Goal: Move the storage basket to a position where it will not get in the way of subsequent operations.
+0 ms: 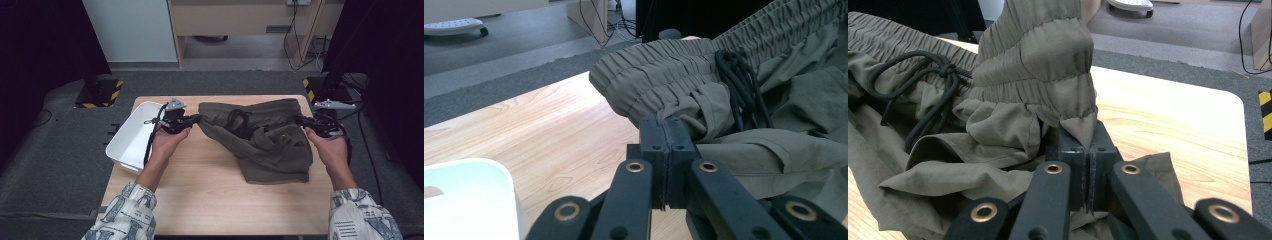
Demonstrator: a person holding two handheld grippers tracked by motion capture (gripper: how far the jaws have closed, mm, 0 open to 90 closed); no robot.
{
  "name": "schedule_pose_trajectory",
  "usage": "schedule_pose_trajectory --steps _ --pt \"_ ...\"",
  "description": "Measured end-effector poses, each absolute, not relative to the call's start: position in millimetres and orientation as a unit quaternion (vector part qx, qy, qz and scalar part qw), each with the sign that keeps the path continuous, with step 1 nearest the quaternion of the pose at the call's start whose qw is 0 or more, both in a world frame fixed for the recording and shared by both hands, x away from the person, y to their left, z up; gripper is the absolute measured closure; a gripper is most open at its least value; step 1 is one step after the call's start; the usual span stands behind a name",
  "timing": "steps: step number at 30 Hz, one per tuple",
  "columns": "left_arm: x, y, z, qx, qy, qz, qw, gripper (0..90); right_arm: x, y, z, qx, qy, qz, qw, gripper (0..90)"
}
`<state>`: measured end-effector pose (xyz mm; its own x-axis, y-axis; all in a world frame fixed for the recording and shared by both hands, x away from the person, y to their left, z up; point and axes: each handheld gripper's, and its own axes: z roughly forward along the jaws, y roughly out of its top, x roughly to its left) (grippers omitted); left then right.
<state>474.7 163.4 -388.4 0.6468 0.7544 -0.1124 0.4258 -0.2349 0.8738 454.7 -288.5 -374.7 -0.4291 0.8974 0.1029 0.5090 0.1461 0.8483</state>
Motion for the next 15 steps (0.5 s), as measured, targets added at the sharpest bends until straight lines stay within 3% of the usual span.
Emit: schedule_pose_trajectory --steps 15 --pt "471.3 174.0 -354.8 0.758 0.378 0.191 0.497 88.9 447.1 -289.0 -338.6 0.472 0.724 0.443 0.241 88.9"
